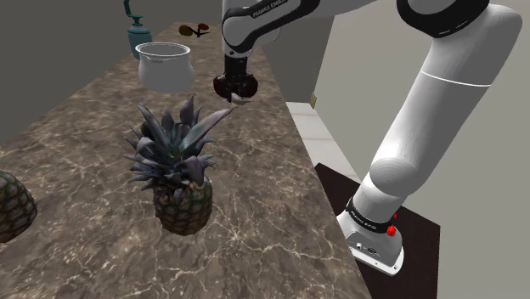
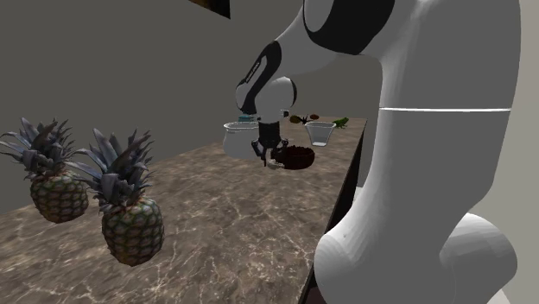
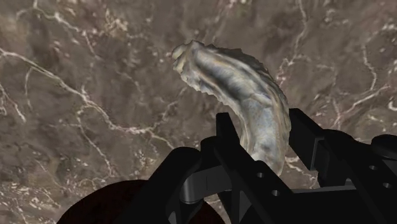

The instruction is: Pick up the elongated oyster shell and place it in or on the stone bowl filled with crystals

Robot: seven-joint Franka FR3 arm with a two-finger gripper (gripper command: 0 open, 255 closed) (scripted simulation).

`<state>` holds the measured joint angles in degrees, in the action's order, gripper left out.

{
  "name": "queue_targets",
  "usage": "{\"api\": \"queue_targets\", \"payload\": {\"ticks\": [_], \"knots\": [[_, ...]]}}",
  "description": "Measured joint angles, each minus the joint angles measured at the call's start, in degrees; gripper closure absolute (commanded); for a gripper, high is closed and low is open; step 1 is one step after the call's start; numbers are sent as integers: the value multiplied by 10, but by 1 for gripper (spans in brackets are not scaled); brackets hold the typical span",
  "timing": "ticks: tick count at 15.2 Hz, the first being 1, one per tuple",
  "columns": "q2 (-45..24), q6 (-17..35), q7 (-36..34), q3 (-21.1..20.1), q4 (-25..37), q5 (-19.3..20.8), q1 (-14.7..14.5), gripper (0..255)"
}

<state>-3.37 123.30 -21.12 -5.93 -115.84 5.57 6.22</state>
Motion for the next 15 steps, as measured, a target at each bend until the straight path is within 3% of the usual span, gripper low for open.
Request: {"api": "queue_targets", "payload": {"ticks": [15], "knots": [[28,-109,10,-1,82,-8,-1,255]]}}
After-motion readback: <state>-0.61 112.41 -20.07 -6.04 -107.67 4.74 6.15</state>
